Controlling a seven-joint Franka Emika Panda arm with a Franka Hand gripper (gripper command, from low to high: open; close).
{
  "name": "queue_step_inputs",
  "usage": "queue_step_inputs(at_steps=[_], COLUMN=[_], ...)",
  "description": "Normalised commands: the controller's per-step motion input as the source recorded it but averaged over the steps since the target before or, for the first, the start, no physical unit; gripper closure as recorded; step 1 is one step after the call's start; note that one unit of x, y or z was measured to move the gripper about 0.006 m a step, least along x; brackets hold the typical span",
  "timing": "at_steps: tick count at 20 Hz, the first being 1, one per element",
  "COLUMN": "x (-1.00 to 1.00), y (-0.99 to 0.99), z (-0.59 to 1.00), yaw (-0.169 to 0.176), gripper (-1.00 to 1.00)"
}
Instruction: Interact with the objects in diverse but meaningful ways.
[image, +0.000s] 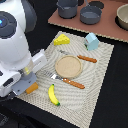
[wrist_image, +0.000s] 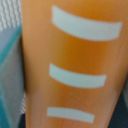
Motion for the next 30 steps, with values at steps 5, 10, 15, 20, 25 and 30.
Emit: queue_step_inputs(at_steps=[5, 10, 15, 20, 25, 30], x=[-0.07, -0.05, 0.23, 0.43, 0.43, 0.46], y=[0.28, 0.41, 0.48, 0.72, 0.78, 0.58], z=[0.83, 1.00, 0.68, 0.23, 0.09, 0.00], yaw=[0.012, 0.034, 0.046, 0.069, 0.075, 0.056], gripper=[1.00, 1.00, 1.00, 1.00, 1.00, 1.00])
